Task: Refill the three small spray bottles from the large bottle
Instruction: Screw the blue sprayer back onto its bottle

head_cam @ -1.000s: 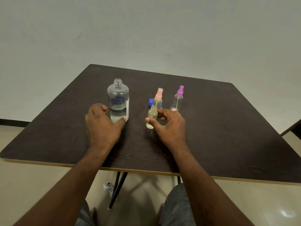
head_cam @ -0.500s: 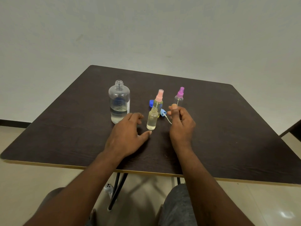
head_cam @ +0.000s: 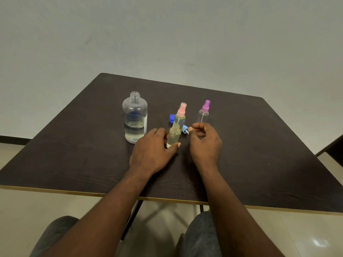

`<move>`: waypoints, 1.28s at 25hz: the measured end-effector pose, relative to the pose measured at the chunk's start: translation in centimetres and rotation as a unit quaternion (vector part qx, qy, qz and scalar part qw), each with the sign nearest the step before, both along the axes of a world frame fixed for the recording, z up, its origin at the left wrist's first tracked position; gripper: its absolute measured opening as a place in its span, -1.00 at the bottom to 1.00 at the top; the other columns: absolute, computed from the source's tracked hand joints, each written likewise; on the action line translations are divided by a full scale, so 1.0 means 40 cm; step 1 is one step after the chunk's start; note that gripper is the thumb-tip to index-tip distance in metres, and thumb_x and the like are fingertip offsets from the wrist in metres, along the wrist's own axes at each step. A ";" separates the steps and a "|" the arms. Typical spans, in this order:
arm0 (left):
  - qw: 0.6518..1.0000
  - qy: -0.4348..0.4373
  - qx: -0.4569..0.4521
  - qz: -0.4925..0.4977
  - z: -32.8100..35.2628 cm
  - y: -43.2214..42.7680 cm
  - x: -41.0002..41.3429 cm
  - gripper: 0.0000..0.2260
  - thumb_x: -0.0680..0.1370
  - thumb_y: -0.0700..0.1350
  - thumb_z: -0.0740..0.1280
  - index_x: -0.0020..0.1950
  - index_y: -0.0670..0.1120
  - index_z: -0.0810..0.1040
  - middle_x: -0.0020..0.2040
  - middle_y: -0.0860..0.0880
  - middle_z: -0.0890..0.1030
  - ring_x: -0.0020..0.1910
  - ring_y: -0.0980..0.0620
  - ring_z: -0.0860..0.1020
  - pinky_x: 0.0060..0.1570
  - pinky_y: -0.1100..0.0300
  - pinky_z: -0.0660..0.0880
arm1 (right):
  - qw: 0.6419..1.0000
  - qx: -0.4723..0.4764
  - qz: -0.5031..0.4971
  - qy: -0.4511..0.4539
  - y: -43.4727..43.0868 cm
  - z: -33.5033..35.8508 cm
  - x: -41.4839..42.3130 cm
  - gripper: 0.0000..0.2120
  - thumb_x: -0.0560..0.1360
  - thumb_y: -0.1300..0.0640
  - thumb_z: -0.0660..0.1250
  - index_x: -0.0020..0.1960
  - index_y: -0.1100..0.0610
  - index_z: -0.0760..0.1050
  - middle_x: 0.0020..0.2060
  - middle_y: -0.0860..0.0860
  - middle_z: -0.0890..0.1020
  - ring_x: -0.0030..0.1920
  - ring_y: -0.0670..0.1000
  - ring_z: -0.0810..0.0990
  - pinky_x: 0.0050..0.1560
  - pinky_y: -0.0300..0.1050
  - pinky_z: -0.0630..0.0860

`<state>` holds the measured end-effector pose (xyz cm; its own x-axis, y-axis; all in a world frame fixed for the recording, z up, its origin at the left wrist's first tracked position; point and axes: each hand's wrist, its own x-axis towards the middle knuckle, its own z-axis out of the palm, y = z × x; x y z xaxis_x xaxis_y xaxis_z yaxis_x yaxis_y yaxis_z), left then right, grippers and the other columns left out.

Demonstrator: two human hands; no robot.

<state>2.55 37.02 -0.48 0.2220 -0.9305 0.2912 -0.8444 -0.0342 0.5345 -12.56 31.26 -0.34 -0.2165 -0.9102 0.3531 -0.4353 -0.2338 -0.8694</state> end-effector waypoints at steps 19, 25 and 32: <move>1.000 -0.001 -0.006 -0.003 -0.004 -0.001 0.007 -0.68 0.50 0.31 0.36 0.02 0.09 0.53 -0.08 0.13 0.53 -0.13 0.12 0.54 -0.10 0.04 0.60 | 0.972 0.061 -0.031 0.226 0.002 0.002 0.024 -0.77 0.53 -0.03 0.49 0.13 -0.10 0.51 0.05 -0.16 0.64 0.15 0.00 0.53 0.18 0.11 0.57; 1.000 -0.010 -0.004 -0.003 -0.001 -0.002 0.007 -0.68 0.51 0.31 0.38 0.00 0.09 0.51 -0.10 0.12 0.52 -0.14 0.11 0.53 -0.10 0.03 0.60 | 0.997 0.023 0.039 -0.060 0.010 0.001 -0.003 -0.86 0.62 0.15 0.42 0.16 0.02 0.62 -0.01 -0.09 0.70 -0.07 -0.08 0.67 -0.09 -0.13 0.64; 0.999 -0.041 0.011 -0.033 0.006 0.000 0.010 -0.67 0.53 0.37 0.34 0.02 0.13 0.54 -0.08 0.14 0.52 -0.14 0.14 0.52 -0.21 0.15 0.48 | 0.943 0.008 0.161 -0.291 0.019 0.030 -0.045 -0.73 0.62 0.33 0.37 0.20 0.03 0.64 0.13 0.00 0.75 0.15 0.00 0.72 0.08 -0.15 0.65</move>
